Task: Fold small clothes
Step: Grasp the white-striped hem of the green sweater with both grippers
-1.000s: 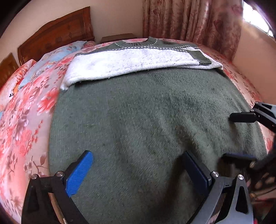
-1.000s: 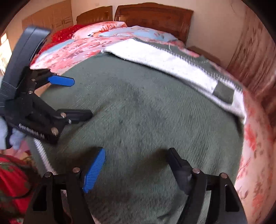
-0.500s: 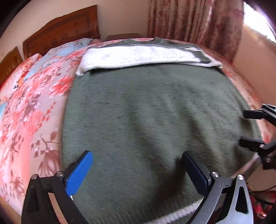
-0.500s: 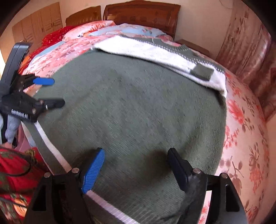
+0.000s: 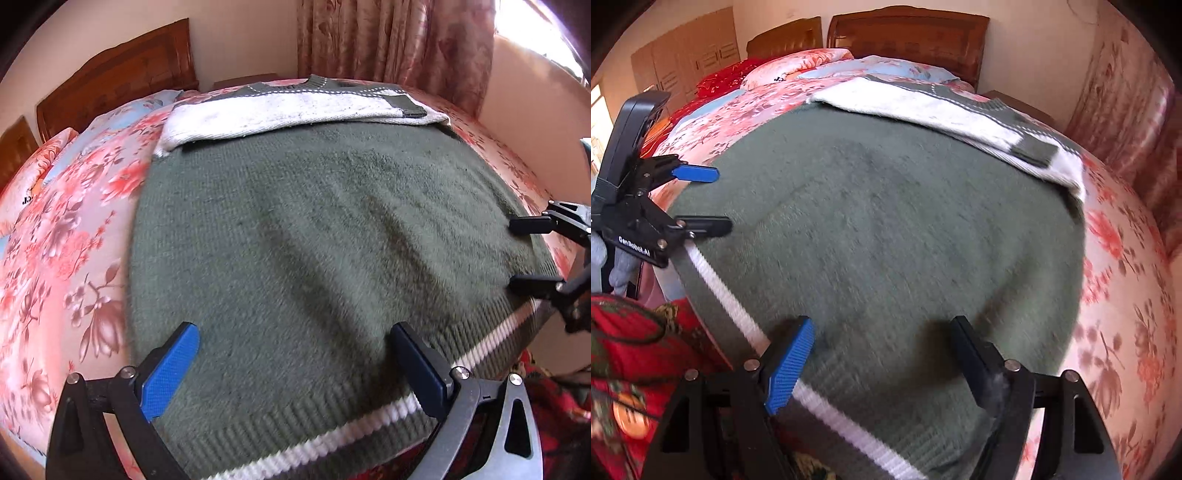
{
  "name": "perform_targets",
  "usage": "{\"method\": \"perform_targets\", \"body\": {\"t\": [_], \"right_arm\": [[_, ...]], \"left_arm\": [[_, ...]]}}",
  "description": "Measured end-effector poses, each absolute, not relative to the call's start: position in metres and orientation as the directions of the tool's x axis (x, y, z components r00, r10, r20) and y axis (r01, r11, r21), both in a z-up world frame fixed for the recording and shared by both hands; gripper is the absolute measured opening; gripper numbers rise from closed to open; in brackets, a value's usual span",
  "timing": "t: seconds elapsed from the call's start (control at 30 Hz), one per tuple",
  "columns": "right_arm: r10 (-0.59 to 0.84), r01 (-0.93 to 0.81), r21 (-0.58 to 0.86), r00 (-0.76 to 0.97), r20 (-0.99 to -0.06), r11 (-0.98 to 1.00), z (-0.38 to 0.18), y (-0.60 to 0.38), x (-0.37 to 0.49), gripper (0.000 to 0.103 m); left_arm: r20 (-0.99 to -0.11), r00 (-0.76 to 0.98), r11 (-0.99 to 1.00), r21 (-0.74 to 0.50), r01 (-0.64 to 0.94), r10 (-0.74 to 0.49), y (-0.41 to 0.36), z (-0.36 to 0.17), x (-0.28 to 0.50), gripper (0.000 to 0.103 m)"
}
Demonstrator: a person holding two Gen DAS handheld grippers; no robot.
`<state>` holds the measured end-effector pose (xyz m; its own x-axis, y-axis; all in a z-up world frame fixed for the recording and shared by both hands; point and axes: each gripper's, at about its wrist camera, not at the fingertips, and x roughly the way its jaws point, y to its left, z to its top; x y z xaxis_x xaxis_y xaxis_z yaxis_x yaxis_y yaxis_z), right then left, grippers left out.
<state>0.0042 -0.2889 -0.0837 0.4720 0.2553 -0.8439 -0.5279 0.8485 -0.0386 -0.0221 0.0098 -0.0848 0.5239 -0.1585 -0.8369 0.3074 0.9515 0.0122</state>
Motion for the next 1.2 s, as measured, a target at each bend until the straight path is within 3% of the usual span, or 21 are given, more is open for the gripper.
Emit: {"method": "perform_targets", "body": {"t": [0.4, 0.53, 0.63, 0.7, 0.93, 1.13, 1.2], "right_arm": [[0.191, -0.453, -0.052, 0.473, -0.86, 0.89, -0.077, -0.325, -0.025, 0.076], [0.209, -0.257, 0.087, 0.5, -0.841, 0.963, -0.072, -0.381, -0.032, 0.076], [0.264, -0.162, 0.211, 0.489, -0.831, 0.964, -0.075, -0.405, -0.03, 0.065], [0.294, -0.162, 0.246, 0.481, -0.826, 0.956, -0.077, -0.405, -0.03, 0.06], [0.282, -0.241, 0.185, 0.468, -0.838, 0.953, -0.08, -0.382, -0.034, 0.05], [0.199, -0.275, 0.069, 0.478, -0.856, 0.959, -0.083, -0.36, -0.042, 0.049], [0.196, -0.286, 0.059, 0.48, -0.855, 0.956, -0.083, -0.357, -0.044, 0.043]], "left_arm": [[-0.838, 0.535, 0.959, 0.056, 0.277, -0.106, 0.045, -0.077, -0.052, 0.103], [-0.816, 0.543, 0.978, -0.127, 0.166, -0.198, 0.087, -0.07, -0.053, 0.103], [-0.798, 0.518, 0.949, -0.295, 0.109, -0.308, 0.104, -0.074, -0.044, 0.103], [-0.797, 0.505, 0.94, -0.32, 0.114, -0.332, 0.102, -0.077, -0.042, 0.103], [-0.829, 0.502, 0.968, -0.182, 0.174, -0.246, 0.079, -0.083, -0.05, 0.103], [-0.847, 0.5, 0.975, -0.084, 0.205, -0.178, 0.061, -0.086, -0.056, 0.103], [-0.842, 0.506, 0.974, -0.086, 0.211, -0.184, 0.059, -0.084, -0.058, 0.103]]}}
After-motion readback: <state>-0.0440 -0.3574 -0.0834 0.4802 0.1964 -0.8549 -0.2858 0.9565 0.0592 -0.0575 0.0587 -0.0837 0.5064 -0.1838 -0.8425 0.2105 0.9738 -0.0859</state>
